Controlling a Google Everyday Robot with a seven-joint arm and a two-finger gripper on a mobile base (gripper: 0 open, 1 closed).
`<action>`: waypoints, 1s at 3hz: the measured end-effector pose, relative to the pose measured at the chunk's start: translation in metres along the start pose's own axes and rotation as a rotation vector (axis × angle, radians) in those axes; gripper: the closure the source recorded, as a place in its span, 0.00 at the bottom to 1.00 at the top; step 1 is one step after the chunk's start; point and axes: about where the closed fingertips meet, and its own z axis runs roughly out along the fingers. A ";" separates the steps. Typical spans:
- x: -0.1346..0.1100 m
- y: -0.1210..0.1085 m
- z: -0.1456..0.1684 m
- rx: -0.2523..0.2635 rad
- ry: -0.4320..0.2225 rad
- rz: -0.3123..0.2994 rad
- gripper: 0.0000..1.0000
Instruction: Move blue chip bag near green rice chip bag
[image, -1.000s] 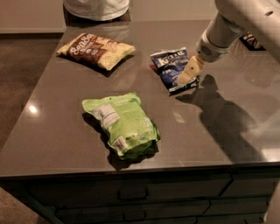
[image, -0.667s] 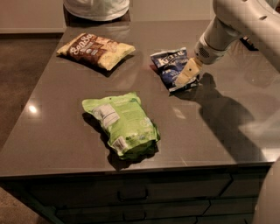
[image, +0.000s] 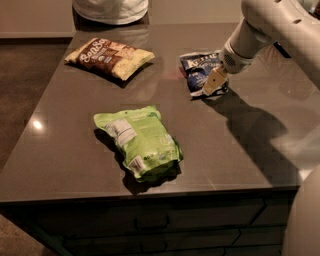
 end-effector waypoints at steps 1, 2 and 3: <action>-0.006 0.010 -0.005 -0.024 -0.020 -0.037 0.63; -0.014 0.026 -0.019 -0.047 -0.059 -0.092 0.85; -0.023 0.054 -0.045 -0.078 -0.121 -0.175 1.00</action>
Offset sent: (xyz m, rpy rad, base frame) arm -0.0353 0.0419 0.0459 0.0633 -0.0703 0.1959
